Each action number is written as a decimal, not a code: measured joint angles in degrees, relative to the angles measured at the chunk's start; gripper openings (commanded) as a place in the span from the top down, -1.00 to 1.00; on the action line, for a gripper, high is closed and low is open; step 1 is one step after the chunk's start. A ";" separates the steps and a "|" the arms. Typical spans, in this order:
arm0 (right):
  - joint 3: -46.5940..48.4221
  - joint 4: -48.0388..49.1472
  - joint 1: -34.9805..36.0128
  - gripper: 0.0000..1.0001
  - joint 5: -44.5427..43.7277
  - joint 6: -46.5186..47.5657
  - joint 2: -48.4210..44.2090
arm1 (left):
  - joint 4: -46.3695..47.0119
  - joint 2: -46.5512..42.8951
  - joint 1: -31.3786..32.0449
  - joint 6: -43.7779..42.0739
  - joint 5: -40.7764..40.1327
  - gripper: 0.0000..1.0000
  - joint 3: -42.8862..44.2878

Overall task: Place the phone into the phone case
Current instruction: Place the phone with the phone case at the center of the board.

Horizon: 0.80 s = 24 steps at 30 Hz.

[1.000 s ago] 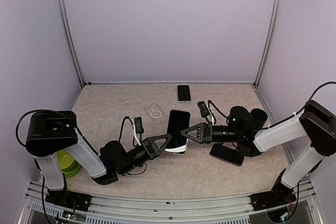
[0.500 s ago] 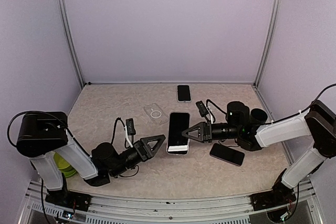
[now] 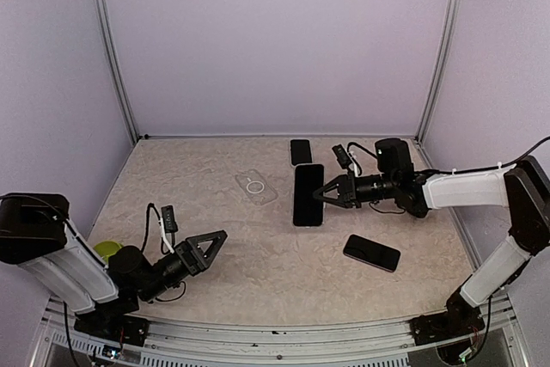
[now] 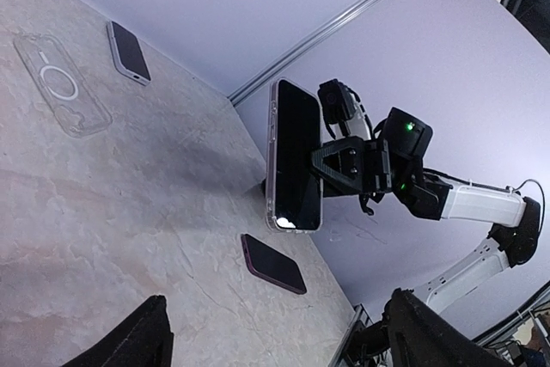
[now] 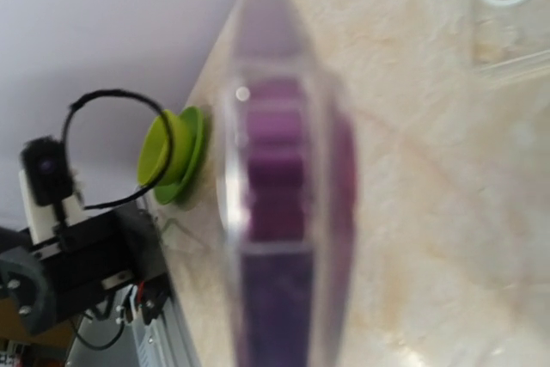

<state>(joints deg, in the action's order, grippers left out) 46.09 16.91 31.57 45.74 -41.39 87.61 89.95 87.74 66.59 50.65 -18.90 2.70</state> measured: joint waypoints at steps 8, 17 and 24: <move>9.57 -9.01 -4.85 1.00 1.75 5.66 8.90 | -1.20 -12.55 1.38 -2.82 -3.30 -0.98 -2.25; 22.56 -19.71 -7.80 1.00 0.98 11.80 21.92 | -15.02 -29.42 3.19 -5.51 -7.85 -0.98 -2.27; 31.52 -26.14 -8.24 1.00 0.66 14.58 30.69 | -21.44 -34.69 3.69 -5.68 -9.51 -0.98 -2.29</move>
<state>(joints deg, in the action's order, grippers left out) 77.60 -9.23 23.33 46.39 -26.81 118.30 68.51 53.06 70.28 44.97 -28.40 0.40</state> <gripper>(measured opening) 0.086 0.989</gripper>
